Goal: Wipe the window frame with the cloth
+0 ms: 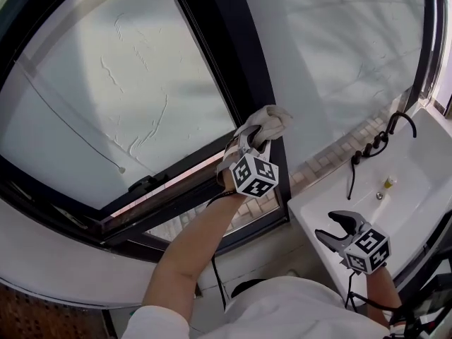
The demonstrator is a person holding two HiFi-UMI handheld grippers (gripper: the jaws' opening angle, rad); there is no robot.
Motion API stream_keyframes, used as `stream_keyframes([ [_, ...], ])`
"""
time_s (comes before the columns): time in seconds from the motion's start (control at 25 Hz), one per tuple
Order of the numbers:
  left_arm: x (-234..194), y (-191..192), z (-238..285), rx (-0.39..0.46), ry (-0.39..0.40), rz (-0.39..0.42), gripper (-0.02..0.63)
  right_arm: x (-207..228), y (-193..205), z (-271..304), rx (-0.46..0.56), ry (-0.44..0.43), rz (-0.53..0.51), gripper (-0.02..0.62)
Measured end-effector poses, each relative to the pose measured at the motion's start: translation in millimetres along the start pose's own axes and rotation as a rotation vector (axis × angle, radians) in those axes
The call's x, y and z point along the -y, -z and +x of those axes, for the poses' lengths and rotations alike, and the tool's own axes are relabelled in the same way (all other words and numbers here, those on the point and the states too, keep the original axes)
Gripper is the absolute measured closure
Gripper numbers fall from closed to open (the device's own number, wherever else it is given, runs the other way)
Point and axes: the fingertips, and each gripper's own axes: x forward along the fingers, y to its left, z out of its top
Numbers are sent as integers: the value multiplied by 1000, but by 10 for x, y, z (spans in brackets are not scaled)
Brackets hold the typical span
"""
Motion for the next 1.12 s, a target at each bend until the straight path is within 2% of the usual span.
stream_keyframes([
  [0.2, 452, 388, 116, -45, 43, -12, 476, -39, 117, -6, -40, -5, 13, 353],
  [0.64, 1146, 945, 358, -127, 124, -60, 476, -47, 196, 15, -110, -14, 2, 353],
  [0.76, 1250, 999, 382, -134, 139, -116, 476, -6, 237, -28, -130, -4, 1, 353],
  [0.92, 1223, 1014, 341, -128, 152, -246, 477, 22, 204, -24, -146, 1, -11, 353],
  [1.12, 1109, 1097, 169, -111, 143, -295, 477, -72, 106, 119, -162, -27, -52, 353],
])
